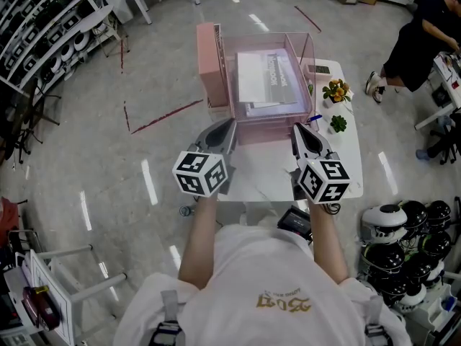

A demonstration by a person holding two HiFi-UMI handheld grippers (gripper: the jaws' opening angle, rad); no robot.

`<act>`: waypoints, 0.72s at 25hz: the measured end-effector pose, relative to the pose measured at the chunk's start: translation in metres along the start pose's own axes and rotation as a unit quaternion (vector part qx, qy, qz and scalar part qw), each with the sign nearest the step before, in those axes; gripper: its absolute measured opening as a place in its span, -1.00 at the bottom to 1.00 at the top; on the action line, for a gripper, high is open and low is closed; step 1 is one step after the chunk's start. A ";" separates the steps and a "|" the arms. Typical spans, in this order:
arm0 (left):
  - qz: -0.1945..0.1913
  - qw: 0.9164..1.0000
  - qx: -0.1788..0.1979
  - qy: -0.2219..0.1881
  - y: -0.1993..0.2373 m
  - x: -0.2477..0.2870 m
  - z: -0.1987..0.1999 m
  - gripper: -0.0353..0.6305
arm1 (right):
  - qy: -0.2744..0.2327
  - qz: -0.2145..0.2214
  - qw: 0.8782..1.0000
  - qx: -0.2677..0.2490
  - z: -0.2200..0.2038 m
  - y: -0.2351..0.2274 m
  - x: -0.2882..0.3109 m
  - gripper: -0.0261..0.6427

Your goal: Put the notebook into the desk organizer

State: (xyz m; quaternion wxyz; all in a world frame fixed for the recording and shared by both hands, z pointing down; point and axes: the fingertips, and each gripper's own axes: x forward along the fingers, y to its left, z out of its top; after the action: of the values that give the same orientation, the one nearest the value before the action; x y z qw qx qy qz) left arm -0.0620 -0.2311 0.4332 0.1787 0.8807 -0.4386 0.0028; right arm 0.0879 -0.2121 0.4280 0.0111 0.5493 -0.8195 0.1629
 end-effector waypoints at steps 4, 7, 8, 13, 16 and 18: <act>0.000 1.000 -0.002 0.001 0.001 0.001 -0.002 -0.85 | 0.001 0.000 1.000 0.001 -0.001 -0.001 0.001 -0.89; -0.001 1.000 -0.002 0.002 0.001 0.002 -0.001 -0.85 | 0.002 0.000 1.000 0.001 -0.001 0.000 0.002 -0.89; -0.002 1.000 -0.002 0.003 0.001 0.002 -0.001 -0.85 | 0.002 0.000 1.000 0.001 -0.001 0.000 0.002 -0.89; -0.004 1.000 -0.001 0.003 -0.001 0.003 0.000 -0.85 | 0.002 0.001 1.000 0.002 0.000 -0.001 0.002 -0.89; -0.006 1.000 -0.001 0.003 -0.001 0.003 0.000 -0.85 | 0.003 0.002 1.000 0.002 -0.001 0.000 0.002 -0.89; -0.007 1.000 -0.001 0.003 -0.001 0.004 -0.001 -0.85 | 0.004 0.002 1.000 0.003 -0.002 0.000 0.003 -0.89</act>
State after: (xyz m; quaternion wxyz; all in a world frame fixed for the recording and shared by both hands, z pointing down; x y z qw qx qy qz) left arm -0.0590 -0.2333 0.4341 0.1810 0.8836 -0.4318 0.0042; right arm 0.0864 -0.2137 0.4305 0.0121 0.5468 -0.8202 0.1677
